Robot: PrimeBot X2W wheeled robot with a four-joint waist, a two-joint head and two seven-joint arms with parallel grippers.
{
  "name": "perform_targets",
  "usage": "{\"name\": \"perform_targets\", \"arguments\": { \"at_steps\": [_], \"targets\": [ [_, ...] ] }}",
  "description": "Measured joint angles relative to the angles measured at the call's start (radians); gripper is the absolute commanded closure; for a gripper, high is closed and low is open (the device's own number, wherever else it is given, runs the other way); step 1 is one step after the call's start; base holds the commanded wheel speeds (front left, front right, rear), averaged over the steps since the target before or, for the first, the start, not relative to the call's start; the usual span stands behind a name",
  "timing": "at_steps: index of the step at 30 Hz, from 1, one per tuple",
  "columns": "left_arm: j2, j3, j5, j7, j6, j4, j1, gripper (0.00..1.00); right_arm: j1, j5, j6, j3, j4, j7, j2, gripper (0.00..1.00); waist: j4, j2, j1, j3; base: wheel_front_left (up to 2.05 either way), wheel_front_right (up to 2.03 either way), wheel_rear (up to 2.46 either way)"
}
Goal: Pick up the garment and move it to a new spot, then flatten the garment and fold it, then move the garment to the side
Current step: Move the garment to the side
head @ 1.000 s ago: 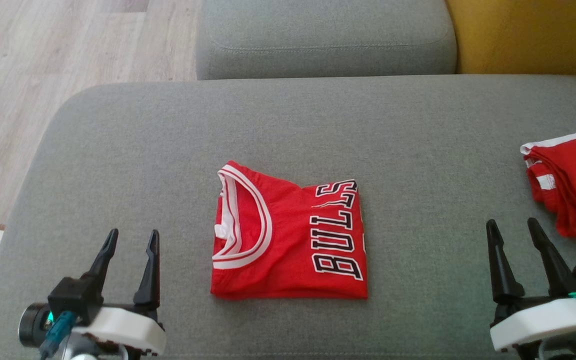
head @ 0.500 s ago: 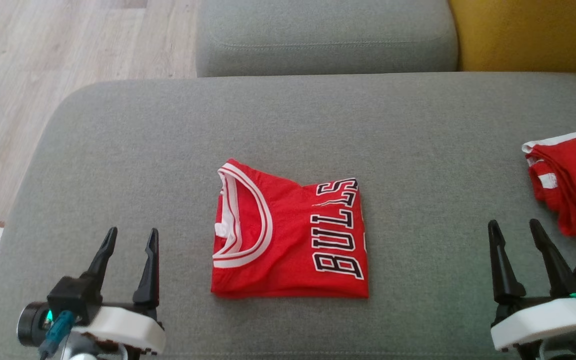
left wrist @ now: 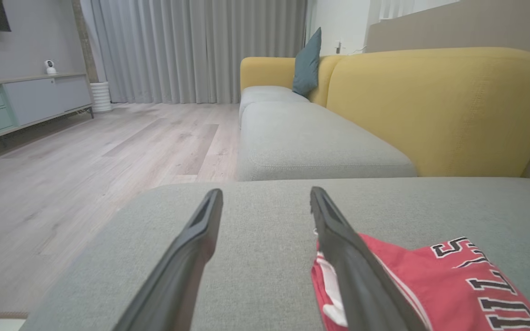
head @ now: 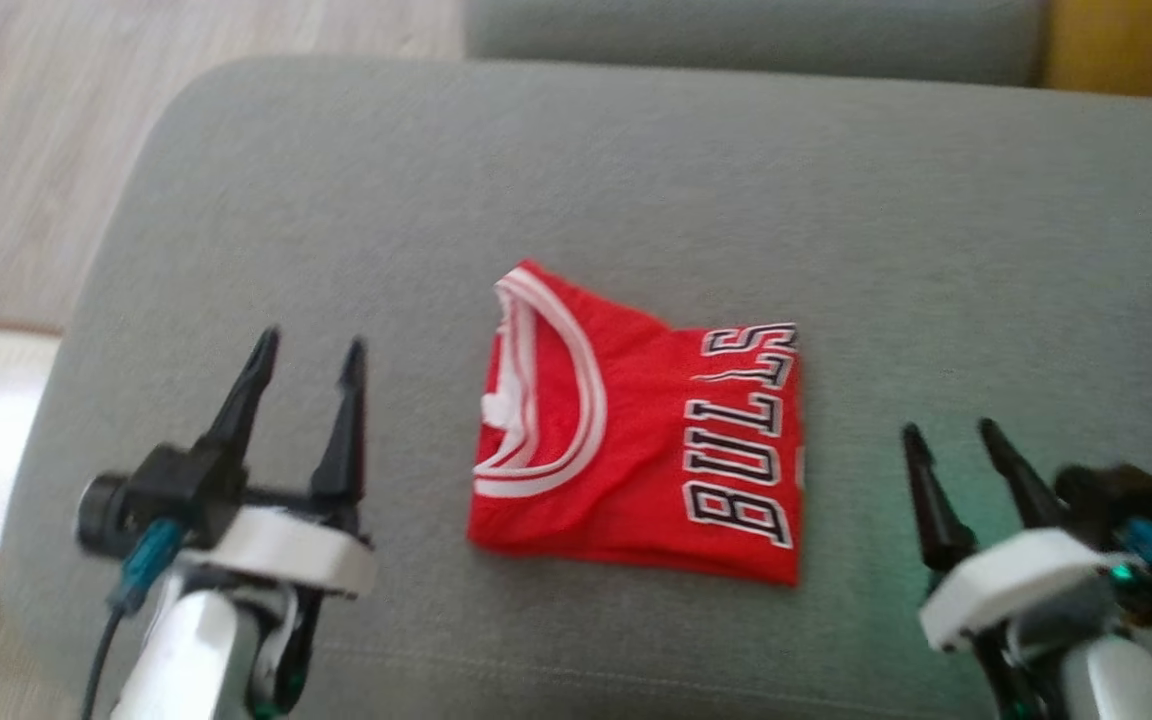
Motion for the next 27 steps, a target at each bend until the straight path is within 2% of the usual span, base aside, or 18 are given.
{"name": "perform_targets", "arguments": {
  "at_steps": [2, 10, 14, 15, 16, 17, 18, 27],
  "targets": [
    [-0.010, -0.005, 0.000, -0.005, -0.002, 0.006, -0.015, 0.00, -0.022, 0.010, 0.000, 0.009, 0.034, 0.000, 0.000, 0.00, 0.014, 0.0000, 0.0000, 0.009, 0.00, 0.00, 0.00],
    [-0.044, -0.011, 0.037, -0.011, -0.029, 0.018, -0.075, 0.00, -0.137, 0.062, 0.000, 0.082, 0.305, 0.012, 0.002, 0.00, 0.102, 0.0000, 0.0000, 0.080, 0.00, 0.00, 0.00],
    [-0.059, -0.002, 0.046, -0.011, -0.038, 0.016, -0.079, 0.00, -0.195, 0.121, 0.000, 0.104, 0.356, 0.016, 0.002, 0.00, 0.122, 0.0000, -0.0003, 0.098, 0.00, 0.00, 0.00],
    [-0.061, 0.001, 0.049, -0.011, -0.042, 0.016, -0.079, 0.00, -0.204, 0.125, 0.000, 0.114, 0.363, 0.017, 0.001, 0.16, 0.123, 0.0000, -0.0002, 0.101, 0.00, 0.00, 0.00],
    [-0.061, 0.004, 0.053, -0.011, -0.042, 0.015, -0.079, 0.00, -0.214, 0.132, 0.000, 0.124, 0.371, 0.022, 0.001, 0.50, 0.120, 0.0000, -0.0002, 0.103, 0.00, 0.00, 0.00],
    [-0.063, 0.008, 0.053, -0.011, -0.045, 0.013, -0.079, 0.00, -0.222, 0.133, 0.000, 0.133, 0.378, 0.022, 0.001, 0.97, 0.117, 0.0000, -0.0002, 0.104, 0.00, 0.00, 0.00],
    [-0.064, 0.013, 0.053, -0.011, -0.045, 0.012, -0.079, 0.00, -0.227, 0.133, 0.000, 0.142, 0.383, 0.026, 0.000, 1.00, 0.113, 0.0000, -0.0003, 0.105, 0.00, 0.00, 0.00],
    [-0.065, 0.057, 0.081, -0.011, -0.055, 0.002, -0.070, 0.00, -0.226, -0.012, 0.000, 0.178, 0.314, 0.057, -0.030, 1.00, 0.050, 0.0000, -0.0002, 0.101, 0.00, 0.00, 0.00]
  ]
}}
